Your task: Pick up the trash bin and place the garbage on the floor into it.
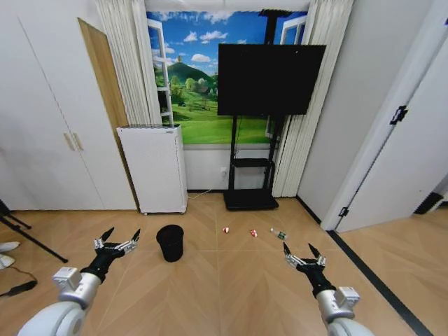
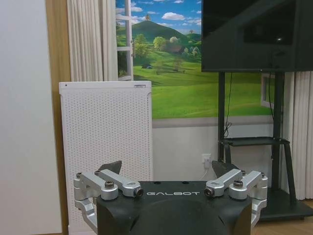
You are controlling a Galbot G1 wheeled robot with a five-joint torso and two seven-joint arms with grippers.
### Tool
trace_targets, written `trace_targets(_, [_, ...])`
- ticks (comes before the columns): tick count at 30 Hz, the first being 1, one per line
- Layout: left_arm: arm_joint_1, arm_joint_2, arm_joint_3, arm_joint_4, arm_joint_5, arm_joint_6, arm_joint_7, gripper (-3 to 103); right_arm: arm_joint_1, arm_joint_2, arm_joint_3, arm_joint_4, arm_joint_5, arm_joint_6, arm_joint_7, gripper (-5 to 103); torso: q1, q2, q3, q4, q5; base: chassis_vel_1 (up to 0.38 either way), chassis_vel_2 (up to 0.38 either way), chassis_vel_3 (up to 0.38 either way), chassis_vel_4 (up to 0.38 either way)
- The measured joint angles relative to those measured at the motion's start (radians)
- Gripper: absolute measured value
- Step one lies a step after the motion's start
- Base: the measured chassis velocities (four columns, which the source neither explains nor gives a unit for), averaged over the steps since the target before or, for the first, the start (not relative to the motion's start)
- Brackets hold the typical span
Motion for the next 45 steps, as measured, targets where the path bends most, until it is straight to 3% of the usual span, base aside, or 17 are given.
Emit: trace_targets(45, [-0.004,-0.007,0.02,-0.001,0.023,0.007,-0.016,100,0.009,-0.012,-0.01,-0.055,0.008,0.028,-0.011,100,0.0,0.0,0.0,0.0,-0.0004,-0.183,0.188,0.188,-0.188])
